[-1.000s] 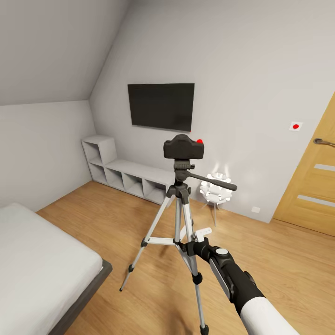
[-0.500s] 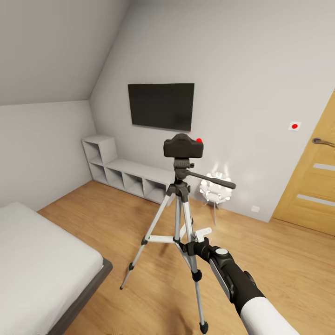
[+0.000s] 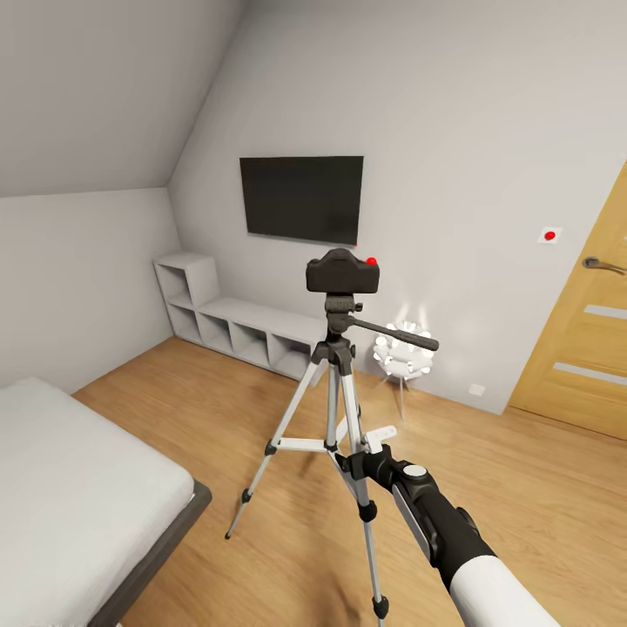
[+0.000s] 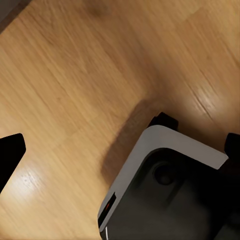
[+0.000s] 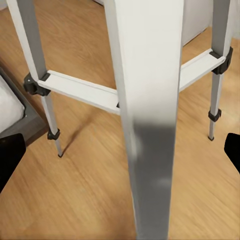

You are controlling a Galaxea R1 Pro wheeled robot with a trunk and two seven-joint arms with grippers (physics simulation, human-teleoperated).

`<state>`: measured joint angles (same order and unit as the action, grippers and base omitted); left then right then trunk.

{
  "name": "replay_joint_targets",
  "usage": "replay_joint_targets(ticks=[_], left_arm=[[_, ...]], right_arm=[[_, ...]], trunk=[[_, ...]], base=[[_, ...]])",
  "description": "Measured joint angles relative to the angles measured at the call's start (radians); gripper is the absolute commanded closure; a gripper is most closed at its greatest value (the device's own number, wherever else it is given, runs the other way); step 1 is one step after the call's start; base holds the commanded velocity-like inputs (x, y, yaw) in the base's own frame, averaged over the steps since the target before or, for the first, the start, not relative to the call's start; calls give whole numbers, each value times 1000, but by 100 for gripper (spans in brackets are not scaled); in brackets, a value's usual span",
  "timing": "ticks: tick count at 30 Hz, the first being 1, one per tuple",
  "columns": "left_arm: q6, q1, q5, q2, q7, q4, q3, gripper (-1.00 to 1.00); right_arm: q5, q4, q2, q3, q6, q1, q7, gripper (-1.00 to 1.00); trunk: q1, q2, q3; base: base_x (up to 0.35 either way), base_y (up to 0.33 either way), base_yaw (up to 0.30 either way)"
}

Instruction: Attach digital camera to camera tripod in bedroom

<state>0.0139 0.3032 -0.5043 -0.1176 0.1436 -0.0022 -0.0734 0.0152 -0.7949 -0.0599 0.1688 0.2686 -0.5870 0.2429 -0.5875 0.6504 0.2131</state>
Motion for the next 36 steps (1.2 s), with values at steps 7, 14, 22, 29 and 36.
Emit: replay_joint_targets(ticks=[7, 14, 22, 29, 36], left_arm=[[0, 0, 0, 1, 1, 1, 0, -100], [0, 0, 0, 6, 1, 1, 0, -100], [0, 0, 0, 10, 1, 0, 0, -100], [1, 0, 0, 10, 1, -1, 0, -100], [1, 0, 1, 9, 0, -1, -1, -100]], right_arm=[[0, -1, 0, -1, 0, 0, 0, -100], [0, -1, 1, -3, 0, 0, -3, -100], [-6, -1, 2, -3, 1, 0, -1, -100], [-10, 36, 19, -4, 3, -1, 0, -100], [-18, 195, 82, -9, 2, -1, 5, -100]], trunk=[[0, 0, 0], [-1, 0, 0], [-1, 0, 0], [0, 0, 0], [0, 0, 0]], base=[[-85, 0, 0], [-288, 0, 0], [-334, 0, 0], [-248, 0, 0], [-47, 0, 0]])
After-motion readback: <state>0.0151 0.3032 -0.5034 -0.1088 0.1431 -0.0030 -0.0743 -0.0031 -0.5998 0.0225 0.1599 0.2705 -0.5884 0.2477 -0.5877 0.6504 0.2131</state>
